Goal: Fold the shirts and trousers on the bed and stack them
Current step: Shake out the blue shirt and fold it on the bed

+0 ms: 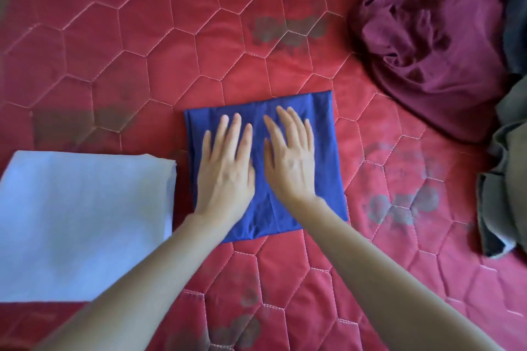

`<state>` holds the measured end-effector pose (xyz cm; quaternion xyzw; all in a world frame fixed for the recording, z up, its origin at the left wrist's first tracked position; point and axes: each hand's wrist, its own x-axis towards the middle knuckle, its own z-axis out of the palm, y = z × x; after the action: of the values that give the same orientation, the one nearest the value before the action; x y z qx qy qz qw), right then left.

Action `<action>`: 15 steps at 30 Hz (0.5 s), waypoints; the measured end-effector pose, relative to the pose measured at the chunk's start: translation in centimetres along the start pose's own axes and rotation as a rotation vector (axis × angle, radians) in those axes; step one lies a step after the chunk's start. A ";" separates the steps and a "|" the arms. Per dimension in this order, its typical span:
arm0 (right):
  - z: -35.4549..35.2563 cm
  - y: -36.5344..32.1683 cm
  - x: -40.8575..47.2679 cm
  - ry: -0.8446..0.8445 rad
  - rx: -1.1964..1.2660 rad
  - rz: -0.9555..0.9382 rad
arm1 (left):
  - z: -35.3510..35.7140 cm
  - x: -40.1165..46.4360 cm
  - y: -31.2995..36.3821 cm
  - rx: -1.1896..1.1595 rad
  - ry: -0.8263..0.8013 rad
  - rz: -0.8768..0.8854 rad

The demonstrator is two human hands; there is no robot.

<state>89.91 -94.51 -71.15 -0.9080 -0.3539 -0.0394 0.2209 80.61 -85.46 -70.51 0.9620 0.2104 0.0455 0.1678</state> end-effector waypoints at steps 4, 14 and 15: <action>2.4 0.4 -4.7 -0.266 -0.158 -0.044 | 3.5 -4.3 0.7 0.126 -0.142 -0.093; 0.9 6.9 -7.6 -0.277 -0.357 0.182 | 4.5 -5.8 -1.8 0.158 -0.154 -0.360; 0.7 6.7 -7.4 -0.266 -0.352 0.190 | 4.2 -5.5 -1.5 0.147 -0.146 -0.401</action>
<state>88.79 -103.21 -76.00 -0.9589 -0.2806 0.0403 0.0134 75.76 -87.77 -75.09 0.9112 0.3877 -0.0738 0.1178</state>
